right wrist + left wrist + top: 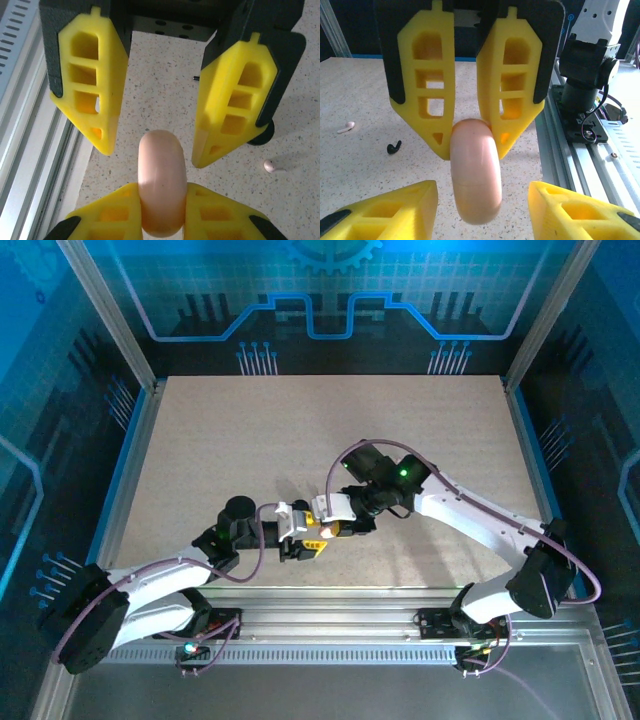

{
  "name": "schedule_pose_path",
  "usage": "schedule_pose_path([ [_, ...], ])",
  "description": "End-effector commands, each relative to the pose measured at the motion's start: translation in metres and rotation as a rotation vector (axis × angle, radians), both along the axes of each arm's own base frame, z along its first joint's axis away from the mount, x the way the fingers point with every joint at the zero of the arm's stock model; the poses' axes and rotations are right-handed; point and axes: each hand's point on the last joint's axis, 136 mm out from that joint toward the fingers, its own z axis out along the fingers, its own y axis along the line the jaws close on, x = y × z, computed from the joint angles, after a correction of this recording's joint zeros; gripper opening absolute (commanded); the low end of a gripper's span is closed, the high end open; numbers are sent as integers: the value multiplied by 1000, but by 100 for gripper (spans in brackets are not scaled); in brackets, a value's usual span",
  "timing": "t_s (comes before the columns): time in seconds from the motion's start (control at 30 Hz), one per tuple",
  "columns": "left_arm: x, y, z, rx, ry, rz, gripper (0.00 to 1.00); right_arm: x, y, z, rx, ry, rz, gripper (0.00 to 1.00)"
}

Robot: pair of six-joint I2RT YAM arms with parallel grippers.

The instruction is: Insert the wireless bluetooth earbuds into the charging case

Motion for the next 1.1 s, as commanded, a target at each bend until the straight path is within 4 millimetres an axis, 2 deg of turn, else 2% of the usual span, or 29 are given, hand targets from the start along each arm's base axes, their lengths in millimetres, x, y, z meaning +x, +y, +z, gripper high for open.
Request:
schedule_pose_path([
  [0.0, 2, -4, 13, -17, -51, -4, 47, -6, 12, 11, 49, 11, 40, 19],
  [0.17, 2, -3, 15, -24, -56, 4, 33, -7, 15, 12, 68, 19, 47, 18],
  [0.37, 2, -3, 17, -31, -59, 8, 25, -5, 15, 14, 87, 7, 37, 20],
  [0.47, 2, -2, 19, -36, -63, 8, 22, -3, 11, 17, 114, 22, 9, 34],
  [0.5, 2, -2, 20, -39, -62, 8, 21, -3, 8, 19, 136, 33, 2, 37],
  [0.73, -2, -3, 26, -62, -58, -6, 20, -6, -3, 30, 291, 118, -16, 40],
  [1.07, -3, -3, 35, -101, -70, -13, 20, -8, 1, 26, 292, 165, 5, 39],
])
